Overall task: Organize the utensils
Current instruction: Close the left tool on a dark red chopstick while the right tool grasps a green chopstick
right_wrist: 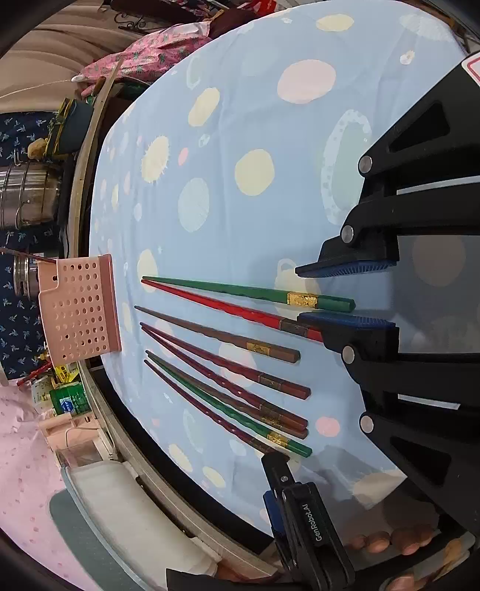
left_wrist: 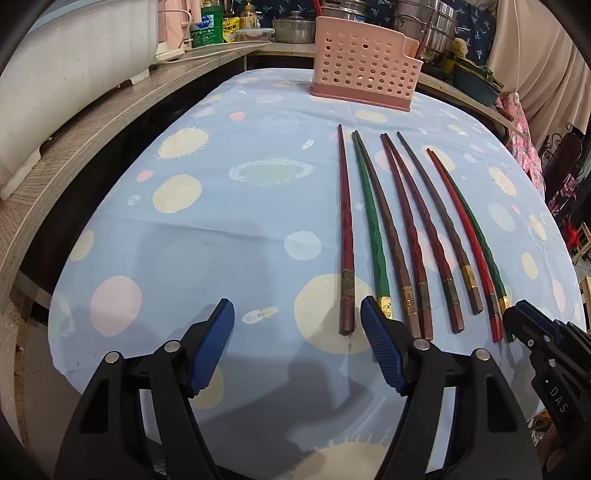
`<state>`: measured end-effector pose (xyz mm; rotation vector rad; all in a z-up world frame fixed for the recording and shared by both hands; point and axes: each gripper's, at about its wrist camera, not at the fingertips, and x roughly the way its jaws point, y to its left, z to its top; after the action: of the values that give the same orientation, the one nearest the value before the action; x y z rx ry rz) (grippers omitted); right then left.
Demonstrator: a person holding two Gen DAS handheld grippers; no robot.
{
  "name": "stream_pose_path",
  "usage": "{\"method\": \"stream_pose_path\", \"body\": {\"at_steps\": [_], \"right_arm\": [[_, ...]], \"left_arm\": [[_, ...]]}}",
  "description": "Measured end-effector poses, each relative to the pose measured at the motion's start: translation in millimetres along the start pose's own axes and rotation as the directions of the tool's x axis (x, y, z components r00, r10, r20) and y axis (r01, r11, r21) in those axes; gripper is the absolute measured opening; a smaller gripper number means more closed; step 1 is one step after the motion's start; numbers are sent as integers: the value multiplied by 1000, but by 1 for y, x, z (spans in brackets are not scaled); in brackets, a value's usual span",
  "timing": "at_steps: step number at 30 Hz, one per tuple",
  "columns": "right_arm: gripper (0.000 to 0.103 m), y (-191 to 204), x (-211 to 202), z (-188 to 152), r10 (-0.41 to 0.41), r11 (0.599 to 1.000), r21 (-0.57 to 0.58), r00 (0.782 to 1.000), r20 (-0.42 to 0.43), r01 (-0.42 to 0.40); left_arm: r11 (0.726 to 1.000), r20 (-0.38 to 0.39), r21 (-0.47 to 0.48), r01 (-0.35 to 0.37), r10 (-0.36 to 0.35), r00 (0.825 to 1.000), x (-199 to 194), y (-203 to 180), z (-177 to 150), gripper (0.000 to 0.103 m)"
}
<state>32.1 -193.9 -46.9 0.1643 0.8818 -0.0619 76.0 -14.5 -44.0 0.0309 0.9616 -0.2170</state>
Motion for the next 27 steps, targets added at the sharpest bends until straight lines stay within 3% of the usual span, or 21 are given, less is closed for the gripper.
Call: {"method": "stream_pose_path", "body": {"at_steps": [7, 19, 27], "right_arm": [[10, -1, 1, 0, -1, 1000, -3, 1000, -1, 1], [8, -2, 5, 4, 11, 1000, -14, 1000, 0, -11], [8, -6, 0, 10, 22, 1000, -6, 1000, 10, -22]], "left_arm": [[1000, 11, 16, -13, 13, 1000, 6, -4, 6, 59], [999, -9, 48, 17, -17, 1000, 10, -10, 16, 10], [998, -38, 33, 44, -43, 998, 8, -8, 18, 7]]}}
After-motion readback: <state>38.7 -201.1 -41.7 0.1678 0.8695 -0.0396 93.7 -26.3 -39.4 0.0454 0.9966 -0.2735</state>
